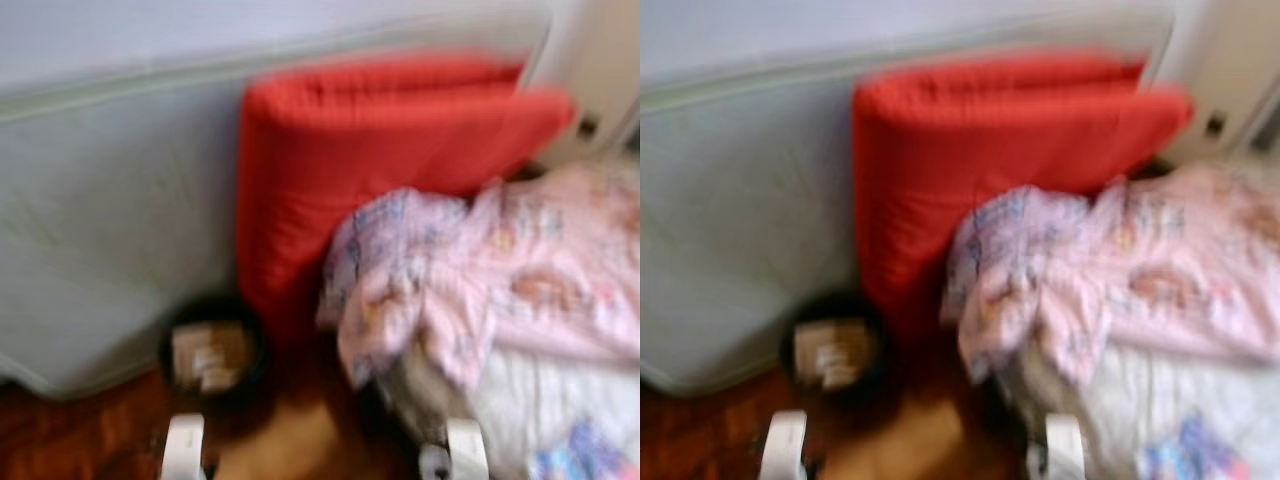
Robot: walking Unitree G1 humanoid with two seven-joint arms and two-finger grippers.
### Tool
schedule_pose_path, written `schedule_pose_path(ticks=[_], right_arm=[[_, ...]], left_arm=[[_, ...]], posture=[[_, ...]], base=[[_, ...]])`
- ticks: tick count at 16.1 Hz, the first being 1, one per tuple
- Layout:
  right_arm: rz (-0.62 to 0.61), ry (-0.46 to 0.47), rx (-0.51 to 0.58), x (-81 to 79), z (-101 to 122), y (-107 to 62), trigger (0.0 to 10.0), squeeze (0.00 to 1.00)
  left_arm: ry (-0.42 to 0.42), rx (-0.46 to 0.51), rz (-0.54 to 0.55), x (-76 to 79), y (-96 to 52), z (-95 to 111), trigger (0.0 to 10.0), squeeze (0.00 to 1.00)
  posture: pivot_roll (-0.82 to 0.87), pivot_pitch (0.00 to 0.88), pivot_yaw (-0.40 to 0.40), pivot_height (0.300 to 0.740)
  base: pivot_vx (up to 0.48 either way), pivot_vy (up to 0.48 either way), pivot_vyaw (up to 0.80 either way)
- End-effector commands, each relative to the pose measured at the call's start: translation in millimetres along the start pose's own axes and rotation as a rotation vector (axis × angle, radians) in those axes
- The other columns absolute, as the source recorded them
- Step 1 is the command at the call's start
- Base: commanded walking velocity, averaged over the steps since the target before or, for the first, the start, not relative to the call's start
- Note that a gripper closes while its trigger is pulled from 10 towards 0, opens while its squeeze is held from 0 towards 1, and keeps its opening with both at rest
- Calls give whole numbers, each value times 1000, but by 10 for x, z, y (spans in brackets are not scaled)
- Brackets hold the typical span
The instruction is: Clean up the room
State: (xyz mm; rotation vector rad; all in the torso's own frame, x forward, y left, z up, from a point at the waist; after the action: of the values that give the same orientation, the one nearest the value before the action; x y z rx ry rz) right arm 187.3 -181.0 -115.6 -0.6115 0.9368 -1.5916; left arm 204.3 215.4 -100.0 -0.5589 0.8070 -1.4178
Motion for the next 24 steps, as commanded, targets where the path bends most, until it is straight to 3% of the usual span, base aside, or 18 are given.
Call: schedule_pose_path(ticks=[1, 24], right_arm=[[-22, 4, -15, 86, -48, -14, 10000, 0], [-24, 4, -16, 101, -52, -16, 10000, 0]], left_arm=[[-9, -14, -5, 38, -2, -30, 10000, 0], [-9, -14, -1, 27, -2, -30, 10000, 0]], posture=[[-54, 63, -37, 740], [-53, 68, -36, 740]], base=[[0, 304, 0], [0, 302, 0]])
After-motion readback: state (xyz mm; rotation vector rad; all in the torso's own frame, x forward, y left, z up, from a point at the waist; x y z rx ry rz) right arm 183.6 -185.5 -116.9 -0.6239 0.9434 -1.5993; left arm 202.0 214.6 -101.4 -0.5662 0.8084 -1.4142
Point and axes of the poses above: a point about 5 cm out from each wrist's last joint towards the gripper, its own y axis pointing out of the wrist towards the gripper, its own z axis along the axis of the wrist's last joint, x = y × z, the point moved 3 cm from there along y, pointing out of the wrist towards the gripper, and after that the axes turned 9 degrees about y, right-handed, at the moved point
